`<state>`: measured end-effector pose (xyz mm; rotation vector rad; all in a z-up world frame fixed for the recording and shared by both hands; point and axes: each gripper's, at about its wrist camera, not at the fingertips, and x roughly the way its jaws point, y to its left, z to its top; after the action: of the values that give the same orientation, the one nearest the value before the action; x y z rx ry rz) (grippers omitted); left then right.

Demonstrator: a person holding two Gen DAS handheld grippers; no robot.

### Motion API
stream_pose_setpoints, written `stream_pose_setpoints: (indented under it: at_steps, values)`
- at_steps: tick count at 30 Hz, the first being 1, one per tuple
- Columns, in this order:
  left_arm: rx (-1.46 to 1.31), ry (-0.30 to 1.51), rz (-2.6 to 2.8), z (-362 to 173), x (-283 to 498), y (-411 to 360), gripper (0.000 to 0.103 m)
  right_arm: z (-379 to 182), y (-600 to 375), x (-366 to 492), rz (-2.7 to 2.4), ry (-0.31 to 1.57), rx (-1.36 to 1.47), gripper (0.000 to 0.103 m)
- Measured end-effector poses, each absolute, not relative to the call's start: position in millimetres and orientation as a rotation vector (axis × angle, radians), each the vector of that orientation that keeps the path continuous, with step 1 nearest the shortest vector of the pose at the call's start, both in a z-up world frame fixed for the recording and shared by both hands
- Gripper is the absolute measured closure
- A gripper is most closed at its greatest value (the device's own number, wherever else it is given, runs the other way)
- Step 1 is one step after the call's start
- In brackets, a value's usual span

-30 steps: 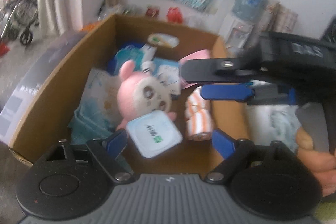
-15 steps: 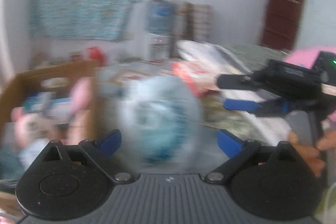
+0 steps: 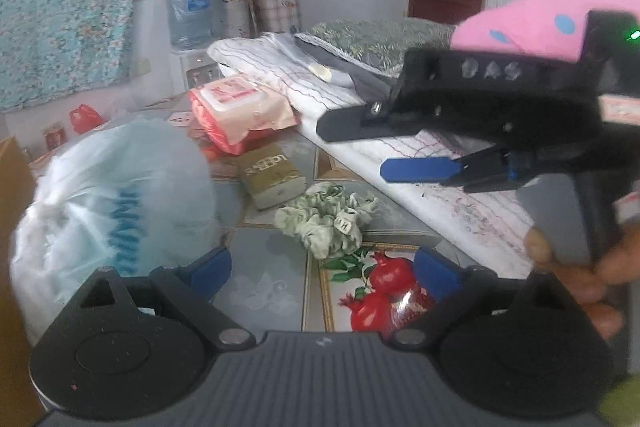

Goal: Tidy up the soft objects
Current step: 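Reach the right gripper to the gold LC packet and close on it, then lift the gold packet with the right gripper while the left gripper closes on the green scrunchie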

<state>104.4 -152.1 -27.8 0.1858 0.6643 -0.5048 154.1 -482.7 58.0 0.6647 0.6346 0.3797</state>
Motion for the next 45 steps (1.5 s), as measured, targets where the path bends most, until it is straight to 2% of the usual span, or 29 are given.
stream_pose_setpoints:
  at_steps: [7, 12, 14, 16, 22, 25, 33, 37, 39, 40, 45]
  values:
    - [0.198, 0.669, -0.508, -44.3, 134.1, -178.3, 0.004, 73.5, -496.8, 177.0, 0.387, 0.622, 0.672, 0.025]
    - [0.196, 0.666, -0.518, -55.5, 153.2, -193.4, 0.006, 83.1, -481.0, 220.9, 0.426, 0.692, 0.592, 0.017]
    - [0.201, 0.677, -0.511, -61.2, 160.6, -198.1, 0.014, 81.9, -475.1, 237.8, 0.398, 0.735, 0.552, 0.017]
    - [0.211, 0.697, -0.511, -65.6, 165.0, -200.0, 0.029, 77.6, -470.4, 254.8, 0.372, 0.787, 0.527, 0.017]
    - [0.172, 0.766, -0.461, -77.6, 174.4, -186.4, 0.056, 61.3, -450.7, 294.6, 0.355, 0.910, 0.441, 0.017]
    - [0.145, 0.774, -0.452, -76.9, 171.3, -176.4, 0.062, 50.0, -437.7, 314.9, 0.345, 0.969, 0.398, 0.017]
    - [0.113, 0.794, -0.448, -73.8, 149.1, -155.4, 0.064, 24.6, -398.3, 353.2, 0.311, 1.089, 0.239, 0.025]
    - [0.096, 0.801, -0.448, -73.4, 140.7, -146.1, 0.064, 18.1, -383.2, 354.1, 0.306, 1.086, 0.144, 0.029]
    - [0.101, 0.801, -0.449, -73.0, 137.6, -144.4, 0.064, 18.3, -379.2, 351.5, 0.288, 1.074, 0.086, 0.045]
    - [0.105, 0.801, -0.448, -72.8, 135.6, -143.2, 0.064, 18.4, -378.9, 349.6, 0.284, 1.066, 0.063, 0.049]
    - [0.118, 0.805, -0.446, -71.6, 126.1, -137.1, 0.064, 19.4, -395.9, 335.6, 0.302, 1.040, 0.074, 0.051]
